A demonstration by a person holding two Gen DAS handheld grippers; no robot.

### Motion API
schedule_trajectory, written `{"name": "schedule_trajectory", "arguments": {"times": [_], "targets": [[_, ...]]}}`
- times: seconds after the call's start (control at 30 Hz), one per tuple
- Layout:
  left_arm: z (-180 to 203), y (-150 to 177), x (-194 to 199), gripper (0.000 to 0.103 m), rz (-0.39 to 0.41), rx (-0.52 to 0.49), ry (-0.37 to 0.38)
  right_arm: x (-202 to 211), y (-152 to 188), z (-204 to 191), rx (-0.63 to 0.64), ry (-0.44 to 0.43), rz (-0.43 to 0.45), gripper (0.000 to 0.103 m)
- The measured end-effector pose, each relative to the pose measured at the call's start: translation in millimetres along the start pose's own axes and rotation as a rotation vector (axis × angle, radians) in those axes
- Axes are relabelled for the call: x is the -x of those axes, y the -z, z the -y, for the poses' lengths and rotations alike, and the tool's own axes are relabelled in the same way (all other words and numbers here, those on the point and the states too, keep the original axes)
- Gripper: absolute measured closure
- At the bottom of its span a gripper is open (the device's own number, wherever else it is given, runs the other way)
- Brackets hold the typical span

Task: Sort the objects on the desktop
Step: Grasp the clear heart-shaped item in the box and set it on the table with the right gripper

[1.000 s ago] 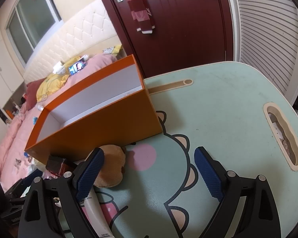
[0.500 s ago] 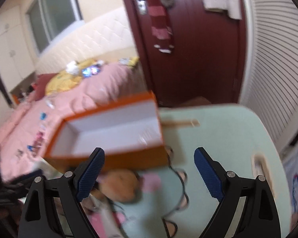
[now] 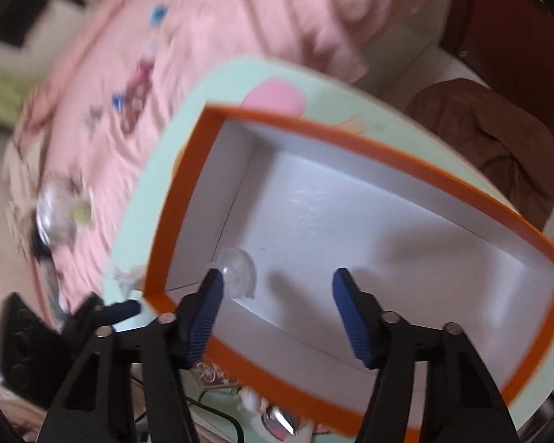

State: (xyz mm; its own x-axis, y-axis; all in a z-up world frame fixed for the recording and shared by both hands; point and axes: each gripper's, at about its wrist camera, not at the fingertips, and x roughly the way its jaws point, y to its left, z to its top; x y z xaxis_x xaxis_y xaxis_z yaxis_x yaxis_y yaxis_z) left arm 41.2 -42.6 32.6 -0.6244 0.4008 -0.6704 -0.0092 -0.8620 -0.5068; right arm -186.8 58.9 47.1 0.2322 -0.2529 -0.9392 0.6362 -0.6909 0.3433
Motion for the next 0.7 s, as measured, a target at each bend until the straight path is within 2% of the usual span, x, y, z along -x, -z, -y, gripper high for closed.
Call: {"name": "schedule_trajectory", "arguments": {"times": [0.07, 0.23, 0.33, 0.43, 0.5, 0.57, 0.6, 0.7], "targets": [[-4, -1, 3, 0.001, 0.008, 0.012, -0.002, -17, -5, -8, 0.019, -0.001, -0.056, 0.049], [-16, -2, 2, 0.001, 0.002, 0.061, 0.012, -28, -9, -35, 0.142, 0.06, -0.069, 0.049], [-18, -2, 1, 0.001, -0.004, 0.072, 0.017, -21, -12, -30, 0.124, 0.12, -0.046, 0.049], [-18, 0, 2, 0.001, -0.005, 0.071, 0.023, -7, -19, -10, 0.061, 0.246, 0.021, 0.049], [-18, 0, 1, 0.001, -0.006, 0.07, 0.027, 3, -23, 1, 0.016, 0.191, 0.048, 0.049], [-17, 0, 0, 0.001, -0.008, 0.071, 0.029, 3, -24, 4, -0.007, 0.066, 0.022, 0.049], [-17, 0, -1, 0.001, -0.01, 0.072, 0.029, 1, -25, 2, -0.004, 0.047, 0.011, 0.049], [-17, 0, -1, 0.001, -0.009, 0.071, 0.028, -16, -28, -15, 0.055, 0.079, -0.005, 0.049]]}}
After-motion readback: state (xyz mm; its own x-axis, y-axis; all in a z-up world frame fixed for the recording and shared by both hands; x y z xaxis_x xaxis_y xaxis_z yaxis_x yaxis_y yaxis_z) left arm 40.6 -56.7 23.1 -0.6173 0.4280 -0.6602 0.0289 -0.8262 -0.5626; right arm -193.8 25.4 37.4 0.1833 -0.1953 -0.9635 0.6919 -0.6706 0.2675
